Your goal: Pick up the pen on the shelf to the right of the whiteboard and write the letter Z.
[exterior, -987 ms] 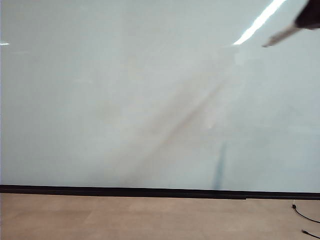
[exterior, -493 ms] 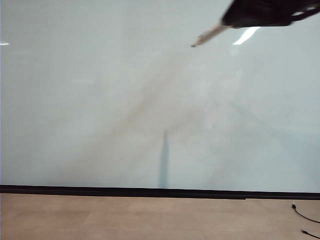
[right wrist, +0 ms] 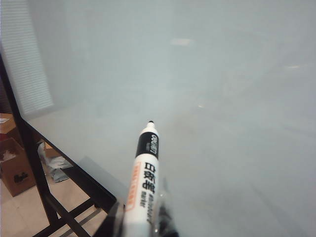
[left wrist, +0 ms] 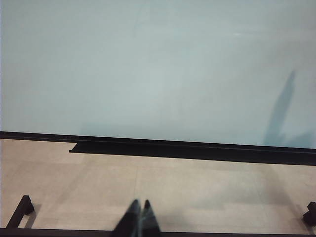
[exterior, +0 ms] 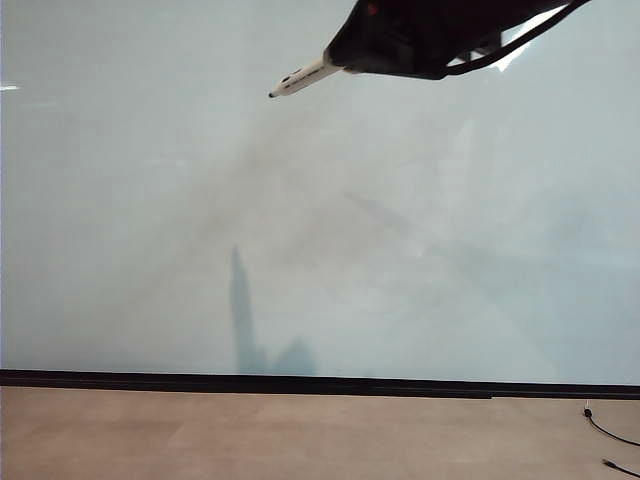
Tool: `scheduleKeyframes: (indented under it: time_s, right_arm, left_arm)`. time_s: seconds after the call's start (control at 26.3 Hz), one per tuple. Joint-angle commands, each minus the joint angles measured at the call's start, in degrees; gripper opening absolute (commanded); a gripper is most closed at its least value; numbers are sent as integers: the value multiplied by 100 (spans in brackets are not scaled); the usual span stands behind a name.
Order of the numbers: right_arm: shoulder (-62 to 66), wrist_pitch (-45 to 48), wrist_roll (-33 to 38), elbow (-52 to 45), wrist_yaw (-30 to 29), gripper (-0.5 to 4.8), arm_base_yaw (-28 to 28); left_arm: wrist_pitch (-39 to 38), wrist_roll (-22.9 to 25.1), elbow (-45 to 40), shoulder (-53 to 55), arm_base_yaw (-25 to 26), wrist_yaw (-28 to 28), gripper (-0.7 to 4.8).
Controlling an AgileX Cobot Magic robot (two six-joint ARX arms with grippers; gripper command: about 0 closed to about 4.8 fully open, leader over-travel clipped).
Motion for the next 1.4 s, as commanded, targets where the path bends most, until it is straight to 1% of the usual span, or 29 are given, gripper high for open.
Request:
scheduleKeyframes:
  time_s: [0.04, 0.27, 0.34, 0.53, 0.76, 0.91, 1.02, 1.1, 1.21, 1.33, 1.4]
  right_arm:
    - [151, 280, 9, 149, -76, -8, -50]
    - [632, 328, -33, 649, -175, -8, -63]
    - [815, 321, -74, 848, -293, -8, -63]
    - [1123, 323, -101, 1198, -304, -8, -61]
    - [1397, 365, -103, 1539, -173, -8, -63]
    - [1456, 638, -103, 1596, -81, -8, -63]
    - [1464, 745, -101, 1609, 177, -8, -68]
    - [1467, 737, -101, 1652, 179, -8, -96]
    - [1469, 588, -101, 1781, 105, -8, -136]
    - [1467, -9, -101, 2092, -341, -8, -225]
    - [1467, -175, -101, 2186, -474, -8, -264]
  left_arm:
    - [28, 24, 11, 2, 0, 2, -4]
    - [28, 24, 11, 2, 0, 2, -5]
    - [28, 24, 11, 2, 0, 4, -4]
    - [28, 24, 11, 2, 0, 2, -5]
    - [28, 24, 11, 2, 0, 2, -4]
    - [28, 24, 11, 2, -2, 2, -4]
    - [28, 24, 11, 2, -2, 2, -5]
    - [28, 24, 11, 2, -2, 2, -4]
    - [28, 24, 11, 2, -2, 2, -4]
    - [31, 24, 11, 2, -2, 4, -4]
    - [28, 24, 11, 2, -2, 0, -4]
